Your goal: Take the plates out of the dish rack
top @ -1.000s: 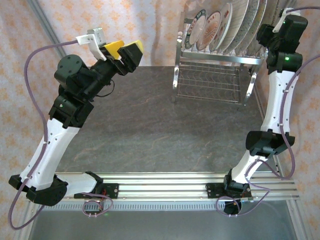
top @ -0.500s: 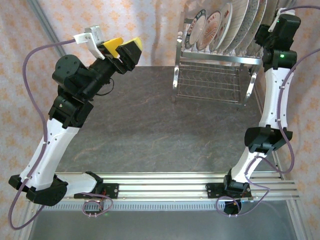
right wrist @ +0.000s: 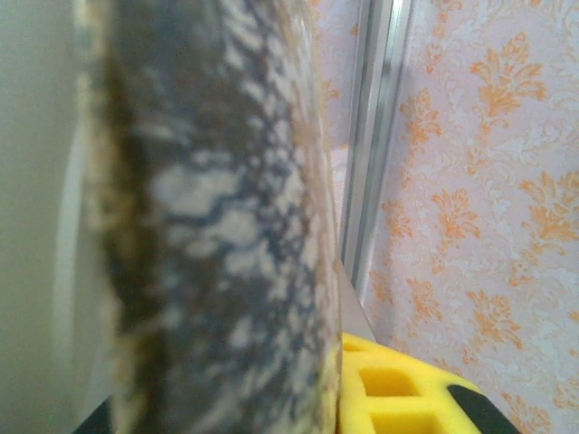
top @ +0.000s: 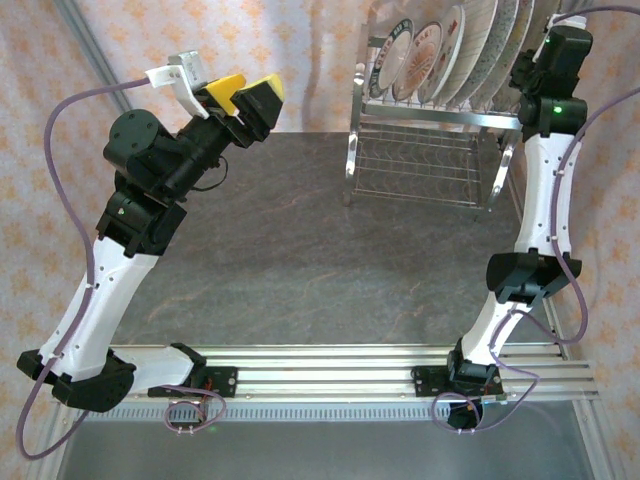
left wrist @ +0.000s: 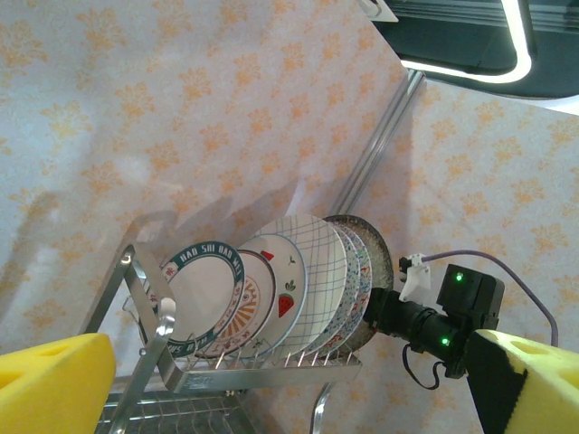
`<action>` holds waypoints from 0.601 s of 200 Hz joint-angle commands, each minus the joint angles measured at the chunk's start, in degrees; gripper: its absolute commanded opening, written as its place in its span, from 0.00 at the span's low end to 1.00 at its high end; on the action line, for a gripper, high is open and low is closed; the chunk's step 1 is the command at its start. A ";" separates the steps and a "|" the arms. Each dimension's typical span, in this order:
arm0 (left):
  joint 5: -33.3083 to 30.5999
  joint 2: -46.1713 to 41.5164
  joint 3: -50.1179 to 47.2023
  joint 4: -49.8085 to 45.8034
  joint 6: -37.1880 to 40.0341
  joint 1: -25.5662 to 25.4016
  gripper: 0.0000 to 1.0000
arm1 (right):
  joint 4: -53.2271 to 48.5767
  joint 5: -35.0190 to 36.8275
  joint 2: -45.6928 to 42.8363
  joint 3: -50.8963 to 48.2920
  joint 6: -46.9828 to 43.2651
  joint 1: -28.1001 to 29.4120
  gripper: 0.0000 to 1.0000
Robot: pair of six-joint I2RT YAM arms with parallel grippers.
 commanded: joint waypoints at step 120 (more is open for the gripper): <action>3.17 0.25 0.91 7.44 -1.43 -0.51 0.99 | 3.25 15.54 0.58 10.51 -3.35 5.34 0.00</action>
